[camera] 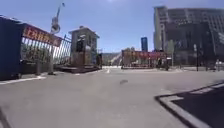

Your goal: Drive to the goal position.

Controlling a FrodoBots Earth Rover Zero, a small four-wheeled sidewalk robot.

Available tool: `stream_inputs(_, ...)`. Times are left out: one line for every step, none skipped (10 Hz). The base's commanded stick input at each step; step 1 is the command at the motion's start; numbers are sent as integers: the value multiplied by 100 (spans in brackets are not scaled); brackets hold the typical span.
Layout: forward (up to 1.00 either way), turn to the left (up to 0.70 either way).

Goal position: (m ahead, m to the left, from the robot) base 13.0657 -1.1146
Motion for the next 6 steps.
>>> stream_inputs(45,0)
stream_inputs(45,0)
stream_inputs(45,0)
stream_inputs(45,0)
stream_inputs(45,0)
stream_inputs(45,0)
